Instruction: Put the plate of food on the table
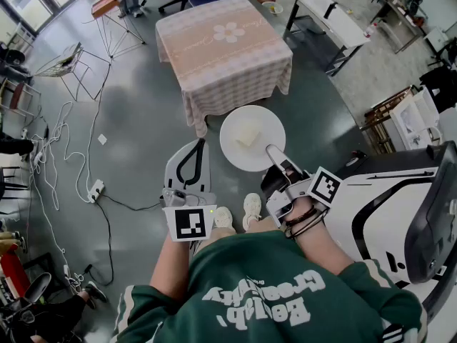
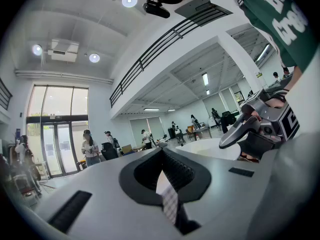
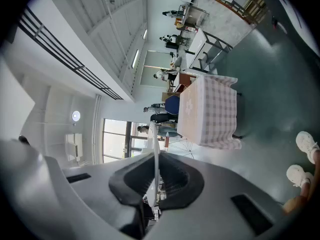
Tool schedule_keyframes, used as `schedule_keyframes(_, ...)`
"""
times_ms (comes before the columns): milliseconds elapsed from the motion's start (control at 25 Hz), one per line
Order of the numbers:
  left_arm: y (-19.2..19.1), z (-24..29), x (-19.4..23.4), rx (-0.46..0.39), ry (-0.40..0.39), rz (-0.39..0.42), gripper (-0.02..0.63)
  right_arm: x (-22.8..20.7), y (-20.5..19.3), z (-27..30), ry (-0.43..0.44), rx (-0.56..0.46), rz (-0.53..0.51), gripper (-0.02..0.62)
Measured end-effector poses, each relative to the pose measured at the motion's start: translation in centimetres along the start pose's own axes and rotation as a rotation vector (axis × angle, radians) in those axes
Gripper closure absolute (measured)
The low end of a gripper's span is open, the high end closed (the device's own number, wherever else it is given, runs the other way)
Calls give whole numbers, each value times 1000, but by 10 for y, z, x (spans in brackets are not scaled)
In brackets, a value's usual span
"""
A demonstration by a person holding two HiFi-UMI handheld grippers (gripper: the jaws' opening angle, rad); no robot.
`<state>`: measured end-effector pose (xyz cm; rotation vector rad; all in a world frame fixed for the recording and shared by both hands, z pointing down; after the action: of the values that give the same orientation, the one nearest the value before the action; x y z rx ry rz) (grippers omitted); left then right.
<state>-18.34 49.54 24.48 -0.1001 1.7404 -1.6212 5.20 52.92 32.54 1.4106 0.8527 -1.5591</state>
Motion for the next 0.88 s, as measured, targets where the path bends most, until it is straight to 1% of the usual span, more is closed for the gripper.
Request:
schedule_keyframes(200, -2, 1, -1, -5, 0, 5, 598, -2, 2, 1, 11, 3, -19, 563)
schedule_keyframes(440, -5, 2, -4, 20, 10, -38, 598, -2, 7, -2, 7, 1, -34, 563)
schedule_keyframes(680, -6, 7, -9, 35, 22, -43, 598, -7, 13, -2, -1, 16, -46, 563)
schedule_keyframes(760, -4, 13, -16, 35, 23, -48, 597, -8, 20, -3, 4, 25, -55, 563)
schedule_keyframes(880, 9, 31, -30, 30, 30, -40, 598, -8, 46, -5, 16, 37, -53, 563)
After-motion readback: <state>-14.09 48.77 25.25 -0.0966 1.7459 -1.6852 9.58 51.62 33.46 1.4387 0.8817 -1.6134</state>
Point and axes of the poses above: the fingertips, and each gripper's own axes: z forward along the fingers, x to its left, y out of its top, the point moved 8 cm from there along -z, backward along the fingers, and after that the axes turned 8 degrees about z, right-handed, at the moved point
